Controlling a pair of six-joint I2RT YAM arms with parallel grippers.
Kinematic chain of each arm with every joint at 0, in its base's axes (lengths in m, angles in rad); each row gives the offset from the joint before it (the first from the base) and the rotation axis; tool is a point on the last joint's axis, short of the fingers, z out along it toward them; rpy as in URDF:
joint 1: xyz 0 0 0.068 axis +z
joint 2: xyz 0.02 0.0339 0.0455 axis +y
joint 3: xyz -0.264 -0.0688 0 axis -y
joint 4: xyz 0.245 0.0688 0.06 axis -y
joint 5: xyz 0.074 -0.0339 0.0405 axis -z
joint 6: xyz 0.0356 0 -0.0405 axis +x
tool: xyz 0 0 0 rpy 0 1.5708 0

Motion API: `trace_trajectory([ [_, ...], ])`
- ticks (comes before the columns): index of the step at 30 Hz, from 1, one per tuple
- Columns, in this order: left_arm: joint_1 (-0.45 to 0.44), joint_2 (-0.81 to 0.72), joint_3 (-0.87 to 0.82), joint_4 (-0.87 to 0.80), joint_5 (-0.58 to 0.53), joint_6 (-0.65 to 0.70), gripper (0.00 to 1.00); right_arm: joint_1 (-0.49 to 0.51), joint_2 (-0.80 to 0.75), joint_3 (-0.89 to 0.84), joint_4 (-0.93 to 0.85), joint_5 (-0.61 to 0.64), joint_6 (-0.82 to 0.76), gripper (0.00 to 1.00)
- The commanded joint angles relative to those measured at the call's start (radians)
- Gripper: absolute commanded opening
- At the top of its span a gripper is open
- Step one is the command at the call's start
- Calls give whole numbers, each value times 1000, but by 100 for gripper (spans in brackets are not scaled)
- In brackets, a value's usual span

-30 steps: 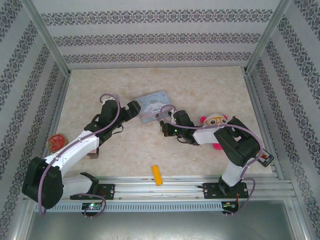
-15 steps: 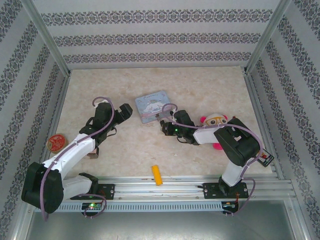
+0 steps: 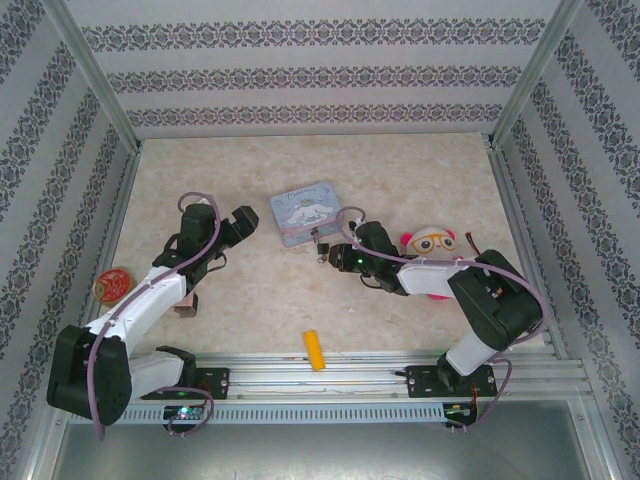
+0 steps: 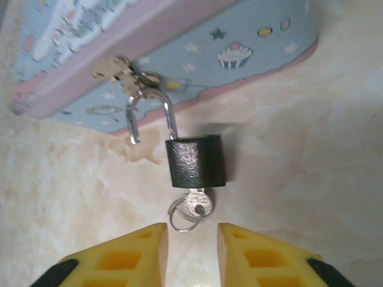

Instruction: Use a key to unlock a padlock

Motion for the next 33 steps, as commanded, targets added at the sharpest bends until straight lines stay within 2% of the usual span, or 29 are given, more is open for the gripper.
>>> trace_trajectory([
  [1, 17, 13, 38, 38, 35, 46, 99, -3, -45, 25, -87, 41, -20, 34],
  [5, 20, 31, 64, 35, 34, 68, 99, 5, -43, 106, -222, 83, -41, 40],
  [8, 22, 47, 78, 32, 31, 75, 99, 20, -22, 172, -320, 133, -60, 49],
  [16, 23, 119, 137, 4, 60, 111, 99, 35, 84, 300, -420, 132, -92, 68],
  [21, 24, 160, 155, 12, 90, 107, 99, 39, 139, 342, -440, 129, -104, 67],
  [24, 24, 173, 159, 17, 100, 105, 99, 39, 158, 349, -437, 128, -107, 60],
  [33, 27, 198, 164, 15, 111, 98, 99, 40, 231, 406, -452, 101, -140, 58],
])
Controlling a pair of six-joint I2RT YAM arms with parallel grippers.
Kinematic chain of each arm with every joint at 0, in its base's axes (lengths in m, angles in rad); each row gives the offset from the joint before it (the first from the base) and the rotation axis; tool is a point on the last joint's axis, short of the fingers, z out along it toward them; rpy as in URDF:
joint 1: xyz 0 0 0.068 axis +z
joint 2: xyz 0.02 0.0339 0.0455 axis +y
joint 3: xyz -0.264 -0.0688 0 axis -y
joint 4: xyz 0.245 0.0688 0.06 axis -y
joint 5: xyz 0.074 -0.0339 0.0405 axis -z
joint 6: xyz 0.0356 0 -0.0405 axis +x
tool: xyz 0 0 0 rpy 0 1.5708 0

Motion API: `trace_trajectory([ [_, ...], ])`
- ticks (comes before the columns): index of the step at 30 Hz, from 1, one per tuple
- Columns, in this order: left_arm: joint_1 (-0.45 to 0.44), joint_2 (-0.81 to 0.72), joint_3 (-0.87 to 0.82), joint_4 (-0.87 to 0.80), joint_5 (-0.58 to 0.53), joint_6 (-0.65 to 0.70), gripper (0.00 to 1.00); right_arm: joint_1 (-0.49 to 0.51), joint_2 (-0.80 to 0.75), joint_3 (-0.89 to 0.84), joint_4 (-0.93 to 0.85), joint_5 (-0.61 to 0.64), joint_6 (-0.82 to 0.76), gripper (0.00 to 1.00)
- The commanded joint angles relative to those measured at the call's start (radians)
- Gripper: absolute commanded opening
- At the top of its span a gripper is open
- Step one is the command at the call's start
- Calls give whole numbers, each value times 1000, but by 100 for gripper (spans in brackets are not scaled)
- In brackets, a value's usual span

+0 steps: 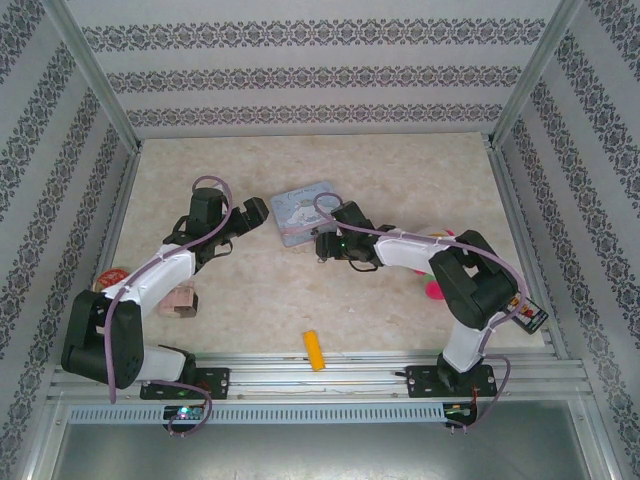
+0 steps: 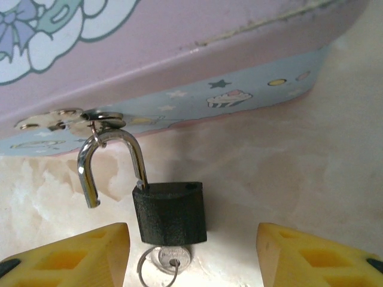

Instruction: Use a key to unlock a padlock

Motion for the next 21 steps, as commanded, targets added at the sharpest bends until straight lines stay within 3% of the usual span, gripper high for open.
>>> trace_trajectory([
  [1, 20, 10, 32, 12, 18, 12, 99, 11, 36, 47, -25, -16, -33, 58],
  [15, 35, 1, 24, 3, 27, 9, 99, 12, 120, 120, -58, -33, -54, 52],
  [21, 40, 0, 22, 5, 31, 6, 99, 22, 125, 117, -73, -17, -53, 43],
])
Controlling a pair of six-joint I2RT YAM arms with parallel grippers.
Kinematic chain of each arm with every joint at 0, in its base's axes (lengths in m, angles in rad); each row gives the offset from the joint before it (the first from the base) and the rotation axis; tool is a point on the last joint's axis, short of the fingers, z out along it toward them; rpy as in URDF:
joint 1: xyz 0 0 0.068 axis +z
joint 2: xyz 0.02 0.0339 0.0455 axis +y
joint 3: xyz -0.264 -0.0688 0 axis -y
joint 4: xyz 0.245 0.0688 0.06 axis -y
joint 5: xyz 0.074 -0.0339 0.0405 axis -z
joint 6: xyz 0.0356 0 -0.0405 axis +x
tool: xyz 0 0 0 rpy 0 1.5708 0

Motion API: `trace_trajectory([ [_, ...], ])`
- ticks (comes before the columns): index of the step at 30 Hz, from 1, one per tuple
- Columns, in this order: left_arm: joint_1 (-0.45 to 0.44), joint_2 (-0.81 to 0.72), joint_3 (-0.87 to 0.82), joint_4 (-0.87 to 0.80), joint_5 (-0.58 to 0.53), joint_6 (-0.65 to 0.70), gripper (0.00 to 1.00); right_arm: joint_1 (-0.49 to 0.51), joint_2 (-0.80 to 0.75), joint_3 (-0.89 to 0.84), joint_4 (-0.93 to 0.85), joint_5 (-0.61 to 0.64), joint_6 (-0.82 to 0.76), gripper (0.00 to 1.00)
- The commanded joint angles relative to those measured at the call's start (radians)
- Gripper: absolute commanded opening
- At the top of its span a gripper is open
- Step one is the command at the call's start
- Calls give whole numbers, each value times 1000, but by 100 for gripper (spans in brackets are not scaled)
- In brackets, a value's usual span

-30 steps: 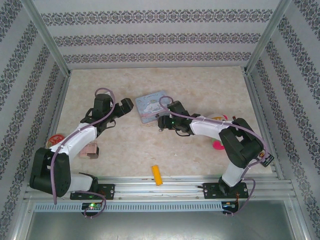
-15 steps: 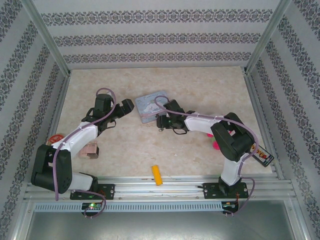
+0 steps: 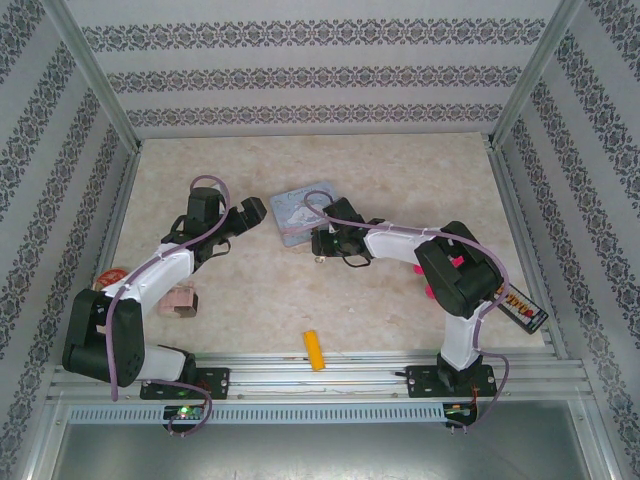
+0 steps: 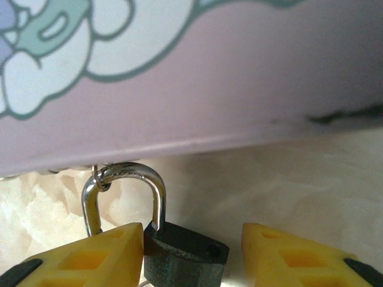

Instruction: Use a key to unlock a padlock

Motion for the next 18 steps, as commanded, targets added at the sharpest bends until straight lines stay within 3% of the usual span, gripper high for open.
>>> trace_trajectory([
  [1, 15, -5, 20, 6, 10, 5, 99, 18, 28, 21, -37, 7, -9, 41],
  [5, 16, -12, 14, 13, 13, 0, 99, 28, 28, 18, -41, 13, -6, 32],
  [13, 14, -54, 23, -58, -56, 32, 99, 34, 13, -1, -44, 29, 18, 0],
  [18, 13, -86, 16, -84, -90, 50, 99, 48, -12, 6, -92, 44, 25, 0],
])
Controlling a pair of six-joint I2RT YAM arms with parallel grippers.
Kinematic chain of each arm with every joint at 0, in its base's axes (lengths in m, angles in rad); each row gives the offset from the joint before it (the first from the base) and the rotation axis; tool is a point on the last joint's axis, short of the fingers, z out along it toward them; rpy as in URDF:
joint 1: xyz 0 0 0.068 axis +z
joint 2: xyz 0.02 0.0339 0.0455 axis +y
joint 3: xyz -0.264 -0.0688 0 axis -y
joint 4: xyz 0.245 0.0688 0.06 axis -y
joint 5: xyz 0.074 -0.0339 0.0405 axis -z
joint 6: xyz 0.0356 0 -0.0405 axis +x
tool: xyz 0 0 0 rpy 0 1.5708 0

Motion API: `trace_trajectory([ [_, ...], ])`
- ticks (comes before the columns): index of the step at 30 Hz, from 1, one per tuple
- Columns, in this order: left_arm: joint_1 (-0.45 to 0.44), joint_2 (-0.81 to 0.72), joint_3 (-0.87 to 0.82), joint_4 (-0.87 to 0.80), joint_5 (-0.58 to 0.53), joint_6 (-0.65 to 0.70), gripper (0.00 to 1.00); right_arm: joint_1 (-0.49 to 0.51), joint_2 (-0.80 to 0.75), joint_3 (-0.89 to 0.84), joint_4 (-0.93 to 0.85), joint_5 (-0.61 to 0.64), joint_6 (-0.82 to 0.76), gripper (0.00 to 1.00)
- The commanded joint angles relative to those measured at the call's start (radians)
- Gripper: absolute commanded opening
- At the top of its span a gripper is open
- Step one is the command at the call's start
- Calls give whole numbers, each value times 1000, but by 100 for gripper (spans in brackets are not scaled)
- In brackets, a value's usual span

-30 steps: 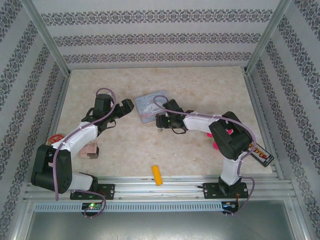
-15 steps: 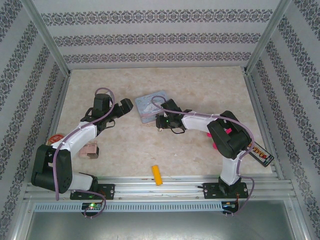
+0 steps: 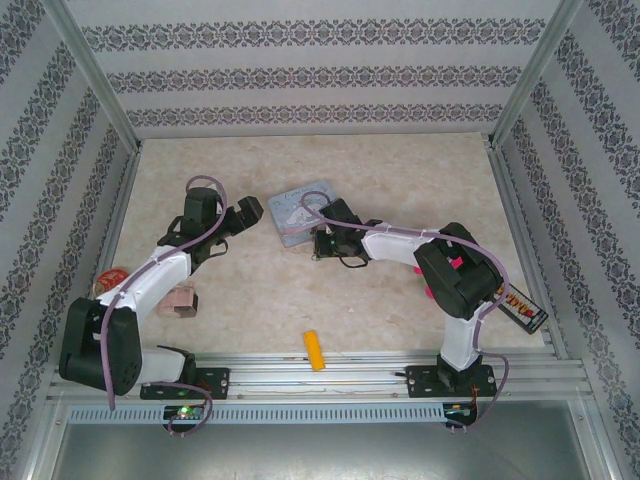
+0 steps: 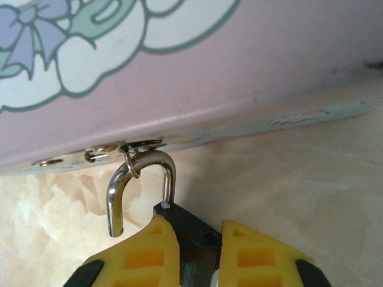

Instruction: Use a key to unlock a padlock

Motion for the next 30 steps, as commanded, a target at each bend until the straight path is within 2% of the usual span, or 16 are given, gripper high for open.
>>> trace_trajectory([
  [1, 13, -39, 14, -49, -45, 36, 99, 23, -16, 3, -105, 26, 2, 0],
  [9, -9, -94, 2, -71, -117, 54, 99, 37, -90, 7, -243, 52, 1, 0],
  [16, -113, -175, 3, -124, -325, 94, 99, 37, -143, -36, -271, 7, 23, 0],
  [22, -201, -186, -12, -113, -444, 109, 99, 36, -179, -56, -307, 22, 33, 0],
  [30, -257, -64, -4, -41, -393, 112, 99, 29, -184, -42, -317, 13, 57, 0],
])
